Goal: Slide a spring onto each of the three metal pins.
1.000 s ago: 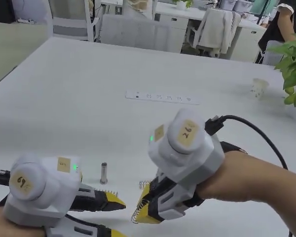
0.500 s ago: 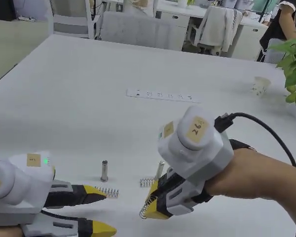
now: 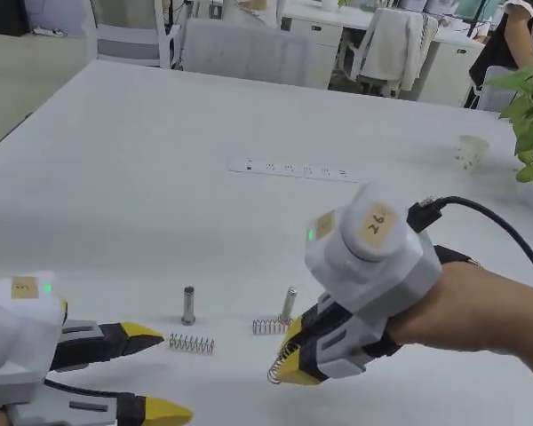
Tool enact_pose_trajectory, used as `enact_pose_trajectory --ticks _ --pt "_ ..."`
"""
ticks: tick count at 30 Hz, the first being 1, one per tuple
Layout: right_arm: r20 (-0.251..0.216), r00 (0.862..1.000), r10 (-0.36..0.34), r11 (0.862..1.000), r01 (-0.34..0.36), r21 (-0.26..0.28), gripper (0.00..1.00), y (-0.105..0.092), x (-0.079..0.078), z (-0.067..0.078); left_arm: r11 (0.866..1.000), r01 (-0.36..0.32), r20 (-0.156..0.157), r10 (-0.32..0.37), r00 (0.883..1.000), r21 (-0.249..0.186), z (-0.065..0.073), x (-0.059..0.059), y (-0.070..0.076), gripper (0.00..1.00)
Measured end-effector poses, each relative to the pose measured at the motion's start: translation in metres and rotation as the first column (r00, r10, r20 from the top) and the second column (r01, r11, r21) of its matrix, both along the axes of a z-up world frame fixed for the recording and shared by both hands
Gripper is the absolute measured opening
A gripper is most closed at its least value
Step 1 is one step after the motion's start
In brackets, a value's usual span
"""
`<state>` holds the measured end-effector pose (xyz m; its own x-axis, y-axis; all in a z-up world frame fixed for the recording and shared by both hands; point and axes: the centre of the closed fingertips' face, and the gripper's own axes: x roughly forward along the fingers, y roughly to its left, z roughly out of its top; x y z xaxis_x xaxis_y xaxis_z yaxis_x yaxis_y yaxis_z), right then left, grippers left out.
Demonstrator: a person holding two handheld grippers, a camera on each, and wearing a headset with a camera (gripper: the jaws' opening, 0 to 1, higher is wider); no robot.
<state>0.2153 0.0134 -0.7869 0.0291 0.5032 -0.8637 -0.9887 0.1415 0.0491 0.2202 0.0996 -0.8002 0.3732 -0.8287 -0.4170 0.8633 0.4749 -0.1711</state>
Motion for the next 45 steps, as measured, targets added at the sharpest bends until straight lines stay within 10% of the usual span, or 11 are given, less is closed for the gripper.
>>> enact_pose_trajectory --ticks 11,33,45 --pt "0.012 0.999 -0.035 0.999 0.035 -0.009 0.09 -0.015 0.01 0.008 0.999 -0.032 0.013 0.033 0.999 -0.014 0.003 0.004 0.005 0.68" --pt "0.051 0.989 -0.14 0.989 0.142 -0.042 0.09 -0.067 0.036 0.03 0.998 0.0 0.191 0.012 0.982 -0.059 0.021 0.009 0.006 0.62" --pt "0.07 0.977 -0.204 0.976 0.208 -0.068 0.09 -0.099 0.049 0.035 0.999 -0.017 0.171 0.022 0.985 -0.031 0.014 0.009 0.008 0.73"
